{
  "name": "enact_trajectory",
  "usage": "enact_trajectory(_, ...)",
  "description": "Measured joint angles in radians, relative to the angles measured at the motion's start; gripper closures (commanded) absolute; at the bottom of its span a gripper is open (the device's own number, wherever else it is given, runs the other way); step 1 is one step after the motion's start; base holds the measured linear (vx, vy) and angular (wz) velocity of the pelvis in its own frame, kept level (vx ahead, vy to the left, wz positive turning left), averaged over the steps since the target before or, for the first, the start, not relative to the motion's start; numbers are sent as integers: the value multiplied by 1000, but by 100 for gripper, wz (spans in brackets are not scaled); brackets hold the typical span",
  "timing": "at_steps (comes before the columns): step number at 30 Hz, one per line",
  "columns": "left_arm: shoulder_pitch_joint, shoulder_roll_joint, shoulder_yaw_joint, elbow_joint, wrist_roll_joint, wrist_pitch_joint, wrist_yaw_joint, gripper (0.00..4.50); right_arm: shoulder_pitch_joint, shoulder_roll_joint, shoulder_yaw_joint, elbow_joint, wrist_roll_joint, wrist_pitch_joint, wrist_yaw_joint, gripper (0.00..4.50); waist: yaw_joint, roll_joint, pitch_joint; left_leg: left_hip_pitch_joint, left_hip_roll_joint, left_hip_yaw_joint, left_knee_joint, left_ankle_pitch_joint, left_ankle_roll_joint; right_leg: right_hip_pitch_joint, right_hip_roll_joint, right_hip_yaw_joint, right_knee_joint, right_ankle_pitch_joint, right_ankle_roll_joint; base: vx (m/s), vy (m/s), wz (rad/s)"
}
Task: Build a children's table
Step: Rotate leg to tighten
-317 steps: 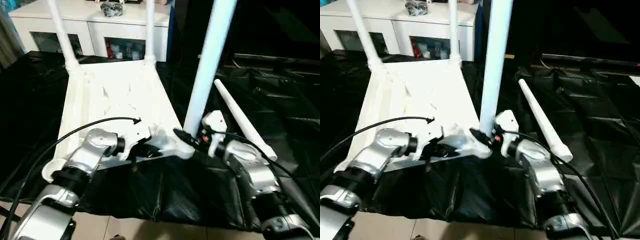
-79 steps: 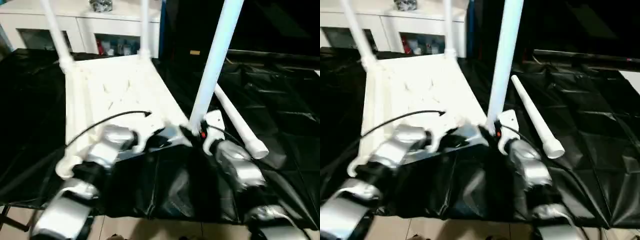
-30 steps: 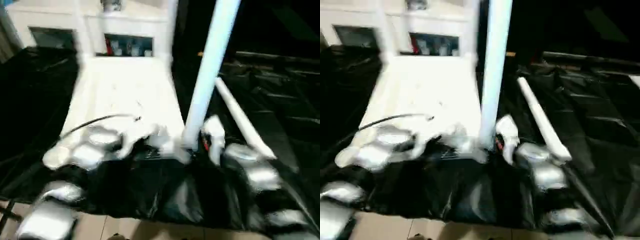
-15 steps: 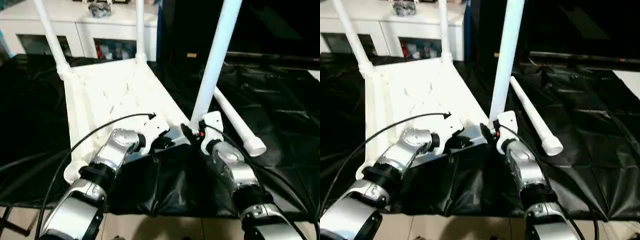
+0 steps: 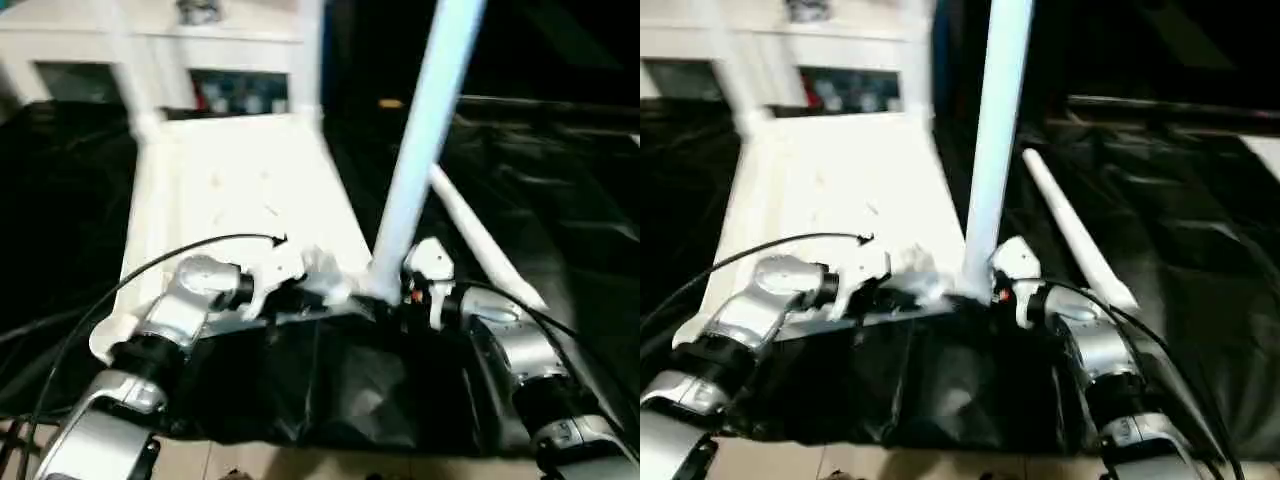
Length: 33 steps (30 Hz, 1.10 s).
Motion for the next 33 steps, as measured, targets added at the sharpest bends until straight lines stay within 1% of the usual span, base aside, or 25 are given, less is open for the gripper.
enact_trajectory(1, 0, 4, -1, 0, -4, -2, -9, 450, -3, -6, 4, -2, 0, 1, 19, 99, 2, 0, 0, 0, 0, 0, 0, 2, 3, -1, 0, 1, 4, -4, -1, 0, 0, 0)
enact_trajectory(3, 0, 14, -1, 0, -8, -6, -26, 450, -9, -12, 12, -3, 0, 2, 42, 99, 5, 0, 0, 0, 1, 0, -1, 2, 4, -2, 1, 1, 5, -5, -1, 0, 0, 0)
enact_trajectory(6, 0, 35, -6, 0, -12, -18, -56, 450, -11, -20, 24, -5, 4, 3, 81, 131, 11, -1, 0, 0, 0, 0, -1, 2, 2, -2, 1, 2, 5, -5, -1, 0, 0, 0)
enact_trajectory(8, 0, 41, -8, 1, -13, -22, -67, 450, -11, -23, 29, -6, 9, 9, 99, 146, 14, -2, 1, 0, -1, 2, 0, 0, -1, -2, 3, 9, 5, -5, -1, 0, 0, 0)
enact_trajectory(11, 0, 43, -10, 1, -13, -23, -70, 450, -11, -22, 30, -6, 12, 18, 109, 163, 15, -5, 1, 0, -1, 4, 1, 0, -1, -1, 4, 14, 4, -5, -1, 0, 0, 0)
enact_trajectory(15, 0, 44, -10, 1, -14, -19, -72, 450, -5, -18, 26, -16, 21, 42, 105, 176, 14, -7, 1, -1, -1, 4, 2, 0, -1, 0, 4, 14, 3, -5, -1, 0, 0, 0)
enact_trajectory(18, -2, 33, -8, 1, -15, -3, -66, 450, 23, -4, 10, -44, 30, 59, 72, 178, 16, -7, 1, -1, 0, 3, 1, 0, -1, 0, 6, 14, 3, -5, 0, 0, 0, 0)
enact_trajectory(21, -23, 1, -2, 33, 0, 16, 6, 450, 39, 33, -20, -46, 21, 58, -50, 178, 16, -8, 1, 2, 0, 2, 1, 0, -1, 2, 6, 14, 3, -9, 5, 0, 0, 0)
enact_trajectory(22, -39, -20, 3, 51, 17, 28, 60, 450, 39, 64, -42, -38, 6, 60, -138, 178, 11, -10, 2, 2, -1, 2, 1, 0, -2, 2, 6, 15, 3, -9, 6, 0, 0, 0)
enact_trajectory(24, -52, -49, 6, 67, 28, 46, 119, 450, 39, 96, -68, -27, -8, 61, -254, 178, 1, -11, 2, 2, -2, 2, 1, 0, -2, 3, 6, 16, 0, -9, 6, 0, 0, 0)
enact_trajectory(25, -63, -81, 10, 77, 44, 67, 178, 450, 35, 134, -100, -9, -14, 67, -353, 178, -8, -12, 3, 3, -2, 2, 2, 0, -2, 4, 6, 16, 0, -9, 6, 0, 0, 0)
enact_trajectory(26, -70, -94, 10, 82, 52, 76, 200, 450, 31, 146, -110, -2, -15, 68, -392, 178, -10, -13, 3, 3, -2, 2, 2, 0, -2, 4, 6, 16, -1, -9, 6, 0, 0, 0)
enact_trajectory(28, -83, -141, 10, 89, 69, 112, 290, 450, 16, 195, -143, 16, -35, 78, -548, 179, -19, -13, 3, 2, -2, 1, 2, 0, -2, 4, 6, 16, -5, -9, 6, 0, 0, 0)
enact_trajectory(31, -86, -181, 11, 89, 88, 142, 364, 450, 3, 243, -169, 29, -49, 83, -689, 179, -26, -12, 3, 2, -3, 0, 1, 0, -2, 5, 6, 15, -9, -9, 7, 0, 0, 0)
enact_trajectory(32, -86, -190, 11, 88, 94, 145, 382, 450, -4, 252, -174, 38, -53, 80, -720, 145, -28, -12, 3, 2, -3, 0, 1, 0, -2, 5, 6, 15, -10, -9, 6, 0, 0, 0)
enact_trajectory(33, -86, -200, 11, 87, 99, 147, 401, 450, -8, 261, -179, 44, -60, 75, -749, 124, -29, -12, 3, 1, -3, 0, 1, 0, -1, 6, 6, 15, -11, -9, 6, 0, 0, 0)
